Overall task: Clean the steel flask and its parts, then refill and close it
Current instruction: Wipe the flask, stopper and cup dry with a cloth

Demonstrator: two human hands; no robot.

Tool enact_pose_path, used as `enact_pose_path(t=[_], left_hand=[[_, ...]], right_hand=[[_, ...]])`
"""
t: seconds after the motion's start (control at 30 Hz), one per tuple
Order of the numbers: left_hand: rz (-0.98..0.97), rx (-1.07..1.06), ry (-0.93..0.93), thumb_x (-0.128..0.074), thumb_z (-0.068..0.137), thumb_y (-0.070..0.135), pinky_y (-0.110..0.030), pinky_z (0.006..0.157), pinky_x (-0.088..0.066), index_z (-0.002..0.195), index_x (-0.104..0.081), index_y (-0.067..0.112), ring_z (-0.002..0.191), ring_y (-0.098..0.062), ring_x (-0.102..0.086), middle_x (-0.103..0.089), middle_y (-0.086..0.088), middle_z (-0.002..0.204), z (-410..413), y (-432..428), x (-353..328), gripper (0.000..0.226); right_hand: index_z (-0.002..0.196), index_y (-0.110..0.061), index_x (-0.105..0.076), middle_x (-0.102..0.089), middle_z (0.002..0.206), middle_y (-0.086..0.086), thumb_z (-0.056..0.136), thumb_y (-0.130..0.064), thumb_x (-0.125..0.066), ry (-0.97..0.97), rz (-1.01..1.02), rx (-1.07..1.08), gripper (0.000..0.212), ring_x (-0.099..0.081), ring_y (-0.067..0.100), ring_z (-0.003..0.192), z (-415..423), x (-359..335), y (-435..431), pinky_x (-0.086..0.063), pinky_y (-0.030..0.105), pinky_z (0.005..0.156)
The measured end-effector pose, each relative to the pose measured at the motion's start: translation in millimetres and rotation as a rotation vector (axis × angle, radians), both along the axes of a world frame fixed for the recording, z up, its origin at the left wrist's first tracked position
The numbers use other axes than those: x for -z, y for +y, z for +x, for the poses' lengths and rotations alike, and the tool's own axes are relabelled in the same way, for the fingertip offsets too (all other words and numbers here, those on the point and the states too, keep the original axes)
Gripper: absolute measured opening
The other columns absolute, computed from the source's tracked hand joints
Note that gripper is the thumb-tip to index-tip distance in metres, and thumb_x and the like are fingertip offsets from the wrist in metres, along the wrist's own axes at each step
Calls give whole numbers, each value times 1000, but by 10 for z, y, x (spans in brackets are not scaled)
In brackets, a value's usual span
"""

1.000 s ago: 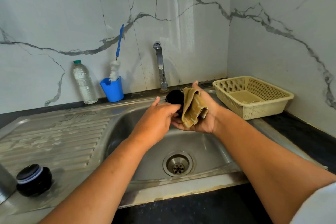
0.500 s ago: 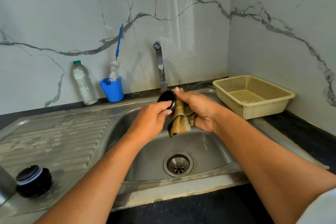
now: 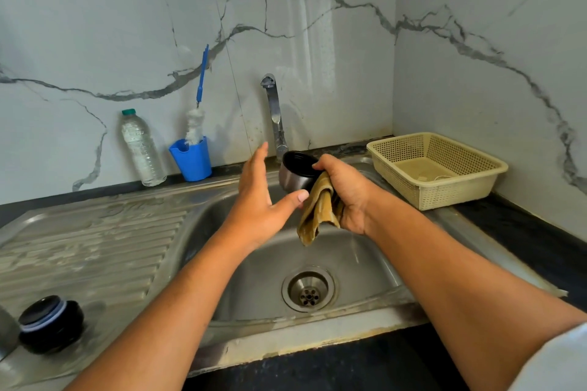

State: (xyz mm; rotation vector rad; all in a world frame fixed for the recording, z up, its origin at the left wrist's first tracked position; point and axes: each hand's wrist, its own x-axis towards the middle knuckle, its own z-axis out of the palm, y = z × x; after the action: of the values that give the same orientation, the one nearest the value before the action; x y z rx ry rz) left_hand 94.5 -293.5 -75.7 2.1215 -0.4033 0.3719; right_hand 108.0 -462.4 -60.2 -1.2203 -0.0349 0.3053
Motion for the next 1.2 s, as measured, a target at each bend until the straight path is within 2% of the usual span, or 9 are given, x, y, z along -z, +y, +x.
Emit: enact_pose_path(t=[0.1,0.27,0.4,0.53,0.67,0.77,0.9,1.1,1.2], left_hand=[[-46,41,57,-77,90,30,-39,124,-28,160,-19,35,150,-13,-31,-32,8,163,23,66,7,91],[-19,34,-16,-79,88,23,-34,103,-51,141,-41,31,118,-8,-58,-58,8,130,23,83,11,66],[-142,11,-1,-78,90,26,-20,85,-50,132,-46,32,106,-4,-62,-61,10,120,5,91,6,53],[-241,-11,31,-76,93,26,-37,90,-56,128,-47,31,105,-14,-63,-61,5,117,43,141,17,46],[-311,21,73,-72,88,36,-33,77,-47,120,-44,37,92,-14,-58,-58,1,114,30,134,18,43],[-322,38,135,-66,96,35,-29,69,-46,121,-37,39,87,-18,-58,-55,-4,118,21,120,26,38],[-357,56,139,-56,100,48,-26,56,-43,110,-49,43,71,-15,-56,-60,-4,105,27,127,23,13],[-512,23,185,-42,97,70,-28,49,-38,109,-56,32,63,-18,-53,-60,-11,90,40,101,61,43],[-621,-70,232,-38,98,71,-39,66,-59,109,-65,32,83,-27,-70,-74,-7,97,68,127,35,49]], right_hand=[[113,5,-63,-68,72,15,102,-27,-51,-28,-105,-36,36,-67,23,60,-17,0,26,-59,33,62],[114,1,-69,-75,94,19,100,-24,-61,-128,-260,-63,30,-72,22,76,0,16,45,-61,37,81],[111,-1,-70,-76,102,22,100,-37,-63,-129,-273,-20,38,-74,24,82,-15,2,57,-62,37,82],[119,-5,-63,-73,89,13,96,-63,-53,-161,-389,77,63,-72,27,87,-17,-34,90,-58,48,94],[106,-12,-62,-62,75,7,103,-42,-48,-80,-175,67,33,-61,20,68,-55,-98,112,-57,37,70],[102,-9,-66,-62,85,12,104,-29,-48,-182,-129,56,26,-59,24,78,-73,-93,150,-54,42,75],[114,-3,-60,-63,92,14,101,-30,-63,-297,-170,135,30,-59,24,81,-68,-43,223,-55,39,74],[116,-2,-64,-67,86,13,105,-37,-53,-364,-248,-35,39,-65,15,67,-163,-15,275,-50,20,53],[115,-11,-69,-73,106,10,104,-34,-56,-495,-370,-216,28,-71,16,92,-220,-28,293,-54,20,75]])
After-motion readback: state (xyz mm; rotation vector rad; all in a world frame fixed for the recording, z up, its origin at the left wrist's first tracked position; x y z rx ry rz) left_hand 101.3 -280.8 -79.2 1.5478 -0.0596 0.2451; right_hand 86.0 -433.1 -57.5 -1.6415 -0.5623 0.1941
